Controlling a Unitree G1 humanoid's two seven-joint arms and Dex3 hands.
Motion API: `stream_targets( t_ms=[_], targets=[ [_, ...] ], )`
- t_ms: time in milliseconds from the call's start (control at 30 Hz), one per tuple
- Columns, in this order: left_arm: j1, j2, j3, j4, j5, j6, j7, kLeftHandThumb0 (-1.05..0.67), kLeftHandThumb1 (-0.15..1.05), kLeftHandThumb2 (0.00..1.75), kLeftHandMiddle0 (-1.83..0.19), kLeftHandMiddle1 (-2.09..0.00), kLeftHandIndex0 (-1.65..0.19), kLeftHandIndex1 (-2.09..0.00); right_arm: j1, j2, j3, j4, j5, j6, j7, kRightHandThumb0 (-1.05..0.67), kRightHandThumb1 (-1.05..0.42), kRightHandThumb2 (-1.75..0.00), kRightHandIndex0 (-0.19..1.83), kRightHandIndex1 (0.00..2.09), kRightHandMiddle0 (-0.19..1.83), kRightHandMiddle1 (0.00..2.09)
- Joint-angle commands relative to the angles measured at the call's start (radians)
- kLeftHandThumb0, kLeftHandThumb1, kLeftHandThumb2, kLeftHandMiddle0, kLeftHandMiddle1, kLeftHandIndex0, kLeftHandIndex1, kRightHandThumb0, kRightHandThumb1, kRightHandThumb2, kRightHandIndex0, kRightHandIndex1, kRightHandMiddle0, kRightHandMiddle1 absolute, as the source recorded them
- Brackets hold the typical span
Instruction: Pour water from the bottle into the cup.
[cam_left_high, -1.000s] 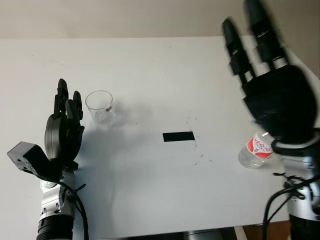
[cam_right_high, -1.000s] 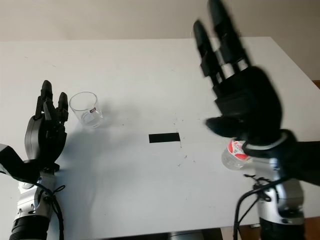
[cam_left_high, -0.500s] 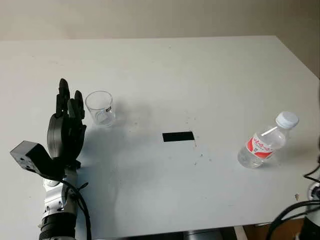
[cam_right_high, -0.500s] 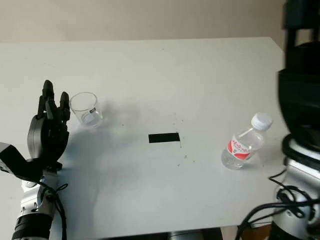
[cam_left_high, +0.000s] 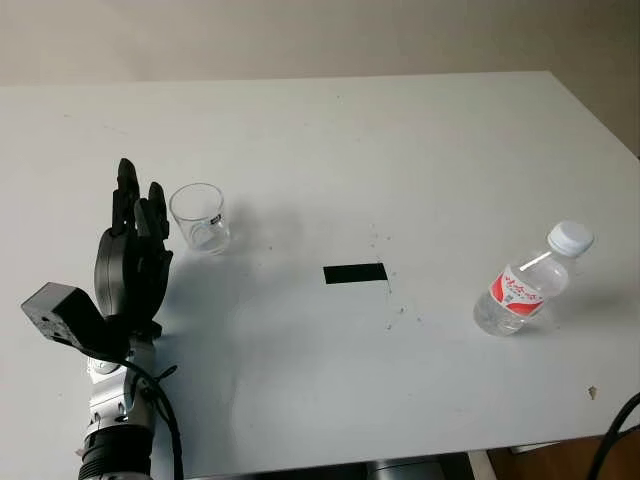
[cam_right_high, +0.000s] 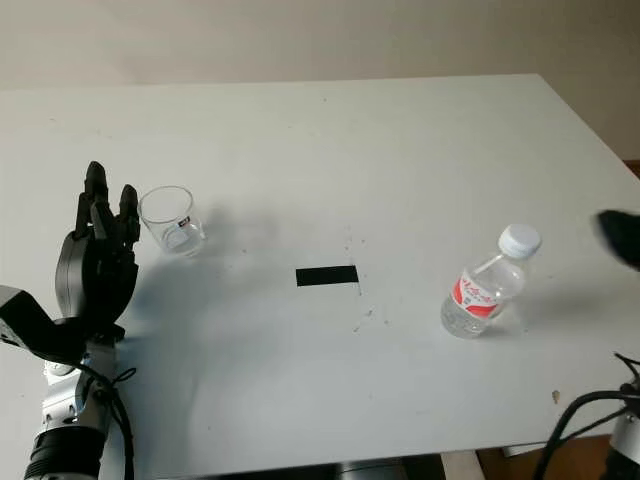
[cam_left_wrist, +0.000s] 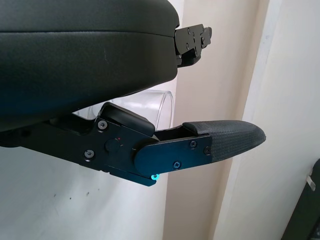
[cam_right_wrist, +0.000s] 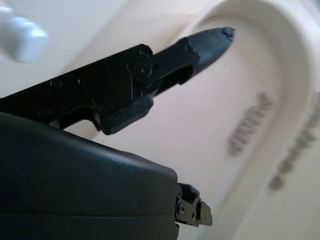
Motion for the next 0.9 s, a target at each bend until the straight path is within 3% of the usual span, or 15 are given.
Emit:
stream_targets(
  t_ms=[0, 333, 867],
  targets=[
    [-0.013, 0.011, 0.007, 0.003, -0.007, 0.000, -0.004, -0.84, 1.05, 0.60, 0.09, 0.00, 0.16, 0.00, 0.043, 0.000, 0.003, -0.020, -0.037, 0.011, -0.029, -0.83, -0.86, -0.03, -0.19, 0.00, -0.19, 0.00],
    [-0.028, 0.027, 0.015, 0.023, -0.013, -0.008, -0.023, -0.85, 1.05, 0.58, 0.10, 0.00, 0.18, 0.00, 0.173, 0.024, 0.097, 0.016, -0.018, 0.066, -0.029, -0.80, -0.91, -0.06, -0.19, 0.00, -0.19, 0.00],
    [-0.026, 0.040, 0.024, 0.014, -0.011, -0.002, -0.023, -0.83, 1.05, 0.60, 0.09, 0.00, 0.17, 0.00, 0.246, 0.103, 0.204, 0.044, -0.010, 0.066, -0.047, -0.84, -0.99, -0.06, -0.19, 0.00, -0.19, 0.00]
  ],
)
